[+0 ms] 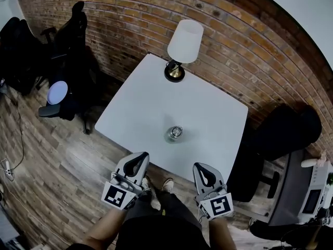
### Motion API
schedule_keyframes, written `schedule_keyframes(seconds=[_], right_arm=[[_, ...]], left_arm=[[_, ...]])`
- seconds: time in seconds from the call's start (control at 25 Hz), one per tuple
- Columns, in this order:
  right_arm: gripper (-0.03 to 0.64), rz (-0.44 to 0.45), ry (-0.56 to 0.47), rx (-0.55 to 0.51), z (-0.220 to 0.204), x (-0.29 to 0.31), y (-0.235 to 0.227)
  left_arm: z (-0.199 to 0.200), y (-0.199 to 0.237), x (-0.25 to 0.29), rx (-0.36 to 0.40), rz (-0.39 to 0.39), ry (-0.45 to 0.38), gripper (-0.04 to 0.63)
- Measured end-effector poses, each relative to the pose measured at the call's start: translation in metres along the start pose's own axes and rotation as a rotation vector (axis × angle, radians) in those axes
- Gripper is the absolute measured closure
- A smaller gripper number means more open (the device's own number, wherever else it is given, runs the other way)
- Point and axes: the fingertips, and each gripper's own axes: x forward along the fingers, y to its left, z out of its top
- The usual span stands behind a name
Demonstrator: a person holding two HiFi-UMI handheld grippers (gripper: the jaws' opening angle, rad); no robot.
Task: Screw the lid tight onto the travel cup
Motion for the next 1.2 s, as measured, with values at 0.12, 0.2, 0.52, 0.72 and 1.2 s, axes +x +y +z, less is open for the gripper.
schedule_keyframes(seconds=[0.12,0.2,0.52,0.72,1.2], right_arm=[[0.603,0.001,0.01,0.028,-0.011,0.006,-0.016],[0.603,0.018,0.018,0.032,-0.018,0.011,-0.023],[0.603,0.076,0.025,0.008,-0.036,0.031,-0.034],[0.601,0.119,0.065,0.008,-0.049,0.05,-0.031],[0.457,0.185,0.085,0.031,-0.119,0.116,-0.035]], left_arm=[[-0.008,-0.002,0.018,-0.002,0.002,0.031,0.568],[-0.006,-0.005,0.027,0.012,0.01,0.03,0.568],[-0.015,-0.005,0.044,0.04,0.035,0.069,0.568],[-0.032,-0.006,0.056,0.044,0.032,0.105,0.568],[-0.089,0.019,0.093,0.077,0.026,0.168,0.566]])
